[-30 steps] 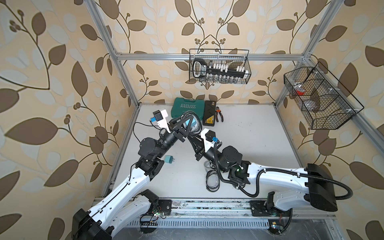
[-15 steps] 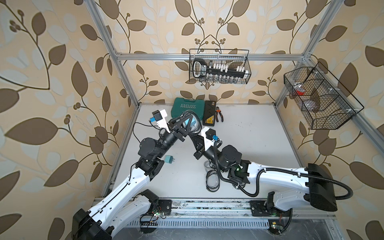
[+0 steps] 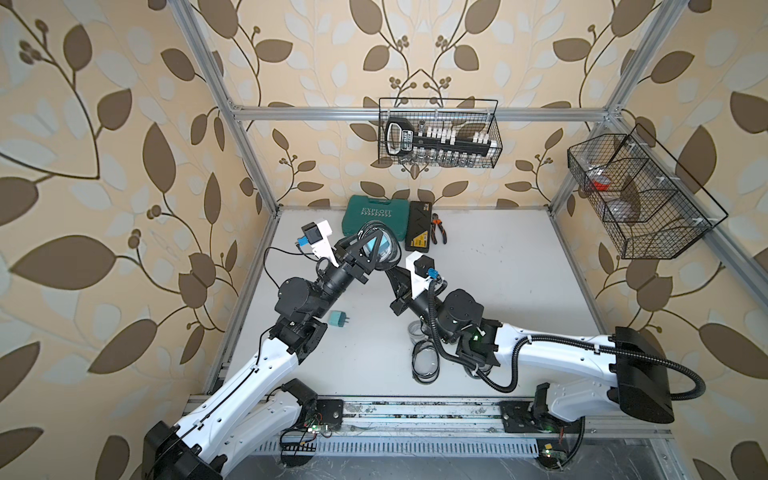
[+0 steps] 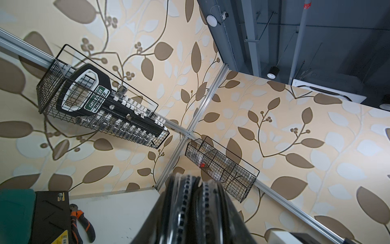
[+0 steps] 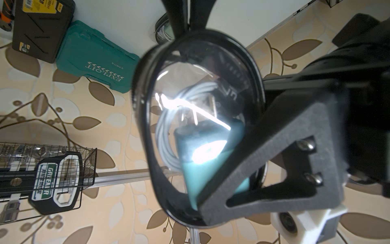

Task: Pack away charging kits
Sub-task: Zip the zipper on the storage bag.

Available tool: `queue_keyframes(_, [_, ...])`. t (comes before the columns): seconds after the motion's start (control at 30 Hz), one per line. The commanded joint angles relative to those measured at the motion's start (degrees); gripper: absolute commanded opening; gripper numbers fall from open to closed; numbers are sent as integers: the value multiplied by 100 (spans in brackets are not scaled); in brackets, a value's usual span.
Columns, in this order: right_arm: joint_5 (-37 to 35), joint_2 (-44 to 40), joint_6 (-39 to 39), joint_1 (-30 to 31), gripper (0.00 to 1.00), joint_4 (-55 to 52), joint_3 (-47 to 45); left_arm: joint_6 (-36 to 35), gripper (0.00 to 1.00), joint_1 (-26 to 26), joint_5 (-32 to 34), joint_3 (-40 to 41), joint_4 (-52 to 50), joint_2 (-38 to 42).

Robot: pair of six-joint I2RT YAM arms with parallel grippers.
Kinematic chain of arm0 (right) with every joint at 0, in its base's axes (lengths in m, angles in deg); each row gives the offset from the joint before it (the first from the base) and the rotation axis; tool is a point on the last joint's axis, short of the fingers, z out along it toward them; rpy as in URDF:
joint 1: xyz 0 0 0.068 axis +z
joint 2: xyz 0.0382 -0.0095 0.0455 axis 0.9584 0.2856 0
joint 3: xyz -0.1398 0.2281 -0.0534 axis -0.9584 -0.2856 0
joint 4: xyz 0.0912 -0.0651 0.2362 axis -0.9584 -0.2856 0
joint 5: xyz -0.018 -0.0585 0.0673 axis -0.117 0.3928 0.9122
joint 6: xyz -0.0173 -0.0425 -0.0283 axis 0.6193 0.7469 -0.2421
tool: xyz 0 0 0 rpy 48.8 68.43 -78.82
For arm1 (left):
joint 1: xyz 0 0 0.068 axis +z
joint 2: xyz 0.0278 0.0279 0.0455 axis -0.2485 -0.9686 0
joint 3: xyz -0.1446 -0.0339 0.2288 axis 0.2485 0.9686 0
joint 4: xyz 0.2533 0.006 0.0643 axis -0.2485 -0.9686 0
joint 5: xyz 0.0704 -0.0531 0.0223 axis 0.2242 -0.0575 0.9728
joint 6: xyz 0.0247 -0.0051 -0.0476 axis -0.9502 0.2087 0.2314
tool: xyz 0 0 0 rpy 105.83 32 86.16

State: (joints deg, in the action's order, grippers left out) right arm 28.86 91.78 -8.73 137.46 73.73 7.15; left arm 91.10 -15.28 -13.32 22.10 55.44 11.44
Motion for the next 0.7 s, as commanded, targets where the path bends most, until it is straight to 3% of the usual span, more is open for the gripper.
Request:
queue_keyframes(0.0, [-282,-281,-163,-307,0,-11,-216,-48,0,-38,-56,-29,408,235])
queue_keyframes(0.57, [502,-685,756,-239,0,-679,61,-51,0,-39,-426,11,-80,353])
queue_keyframes(0.67, [504,-743,843,-149,0,-809,98,36,18,-39,-347,173,68,407])
